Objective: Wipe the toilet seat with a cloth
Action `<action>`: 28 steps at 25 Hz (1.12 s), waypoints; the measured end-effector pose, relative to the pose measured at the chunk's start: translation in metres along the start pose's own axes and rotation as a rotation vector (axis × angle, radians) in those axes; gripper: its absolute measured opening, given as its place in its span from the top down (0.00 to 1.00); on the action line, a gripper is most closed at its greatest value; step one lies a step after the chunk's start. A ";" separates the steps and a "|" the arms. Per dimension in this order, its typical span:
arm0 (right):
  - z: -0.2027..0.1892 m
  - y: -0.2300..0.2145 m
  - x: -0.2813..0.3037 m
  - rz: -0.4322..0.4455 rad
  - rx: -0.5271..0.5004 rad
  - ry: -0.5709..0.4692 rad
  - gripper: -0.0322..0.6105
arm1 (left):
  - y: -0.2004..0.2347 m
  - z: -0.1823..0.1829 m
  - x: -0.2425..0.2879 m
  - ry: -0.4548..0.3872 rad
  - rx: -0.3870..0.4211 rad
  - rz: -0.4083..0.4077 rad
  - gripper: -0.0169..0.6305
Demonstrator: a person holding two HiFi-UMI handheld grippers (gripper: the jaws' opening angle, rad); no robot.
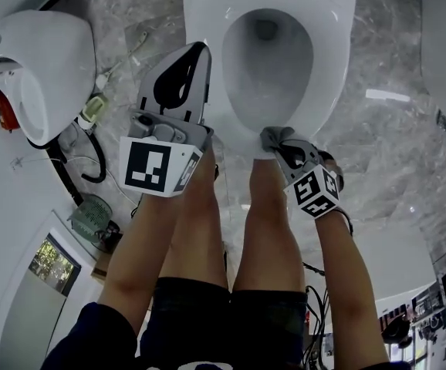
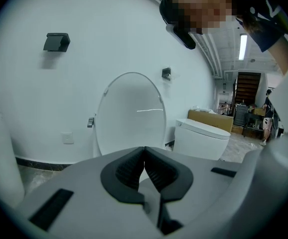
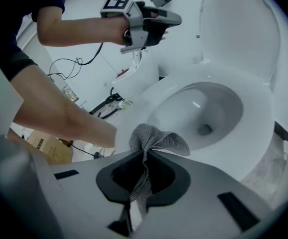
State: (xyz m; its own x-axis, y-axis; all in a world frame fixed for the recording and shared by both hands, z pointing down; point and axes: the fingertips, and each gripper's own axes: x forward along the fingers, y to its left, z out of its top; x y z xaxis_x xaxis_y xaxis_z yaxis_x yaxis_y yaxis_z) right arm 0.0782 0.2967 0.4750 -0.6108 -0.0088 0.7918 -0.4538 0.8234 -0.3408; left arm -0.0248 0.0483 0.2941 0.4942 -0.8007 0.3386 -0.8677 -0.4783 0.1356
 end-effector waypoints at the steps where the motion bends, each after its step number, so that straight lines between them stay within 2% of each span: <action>1: -0.002 -0.020 -0.007 -0.046 0.005 -0.009 0.89 | -0.001 -0.001 -0.001 -0.001 0.000 0.004 0.94; 5: -0.001 -0.115 -0.053 -0.274 0.037 -0.071 0.89 | -0.007 -0.006 -0.006 -0.001 -0.016 0.013 0.94; 8: 0.002 -0.136 -0.065 -0.341 0.075 -0.111 0.89 | -0.013 -0.007 -0.009 -0.001 -0.018 0.009 0.94; 10: 0.000 -0.118 -0.058 -0.309 0.118 -0.145 0.89 | -0.018 -0.008 -0.009 -0.001 -0.018 0.008 0.94; 14: -0.006 -0.023 -0.022 -0.071 0.067 -0.156 0.89 | -0.025 -0.006 -0.005 0.002 -0.021 0.002 0.94; 15: -0.007 -0.005 -0.016 -0.035 0.050 -0.151 0.89 | -0.025 -0.005 -0.005 0.002 -0.018 0.000 0.94; 17: -0.009 0.008 -0.013 -0.016 0.051 -0.149 0.89 | -0.025 -0.009 -0.006 0.015 -0.004 -0.007 0.94; 20: -0.012 0.005 -0.016 0.009 -0.023 -0.138 0.89 | -0.022 -0.011 -0.006 0.018 0.002 -0.009 0.94; 23: -0.019 -0.026 -0.032 0.001 -0.098 -0.124 0.89 | -0.021 -0.007 -0.001 0.007 -0.018 0.002 0.94; 25: -0.020 -0.059 -0.046 -0.047 -0.110 -0.132 0.89 | -0.023 -0.007 0.001 0.007 -0.015 -0.005 0.94; 28: -0.011 -0.116 -0.068 -0.170 -0.106 -0.155 0.89 | -0.026 -0.009 0.007 0.012 -0.014 -0.016 0.94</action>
State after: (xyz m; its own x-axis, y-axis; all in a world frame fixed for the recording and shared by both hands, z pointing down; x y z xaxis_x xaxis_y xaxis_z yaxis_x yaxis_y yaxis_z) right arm 0.1792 0.2080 0.4666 -0.6277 -0.2323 0.7430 -0.4924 0.8577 -0.1479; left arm 0.0008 0.0586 0.3008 0.5075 -0.7884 0.3476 -0.8603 -0.4859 0.1539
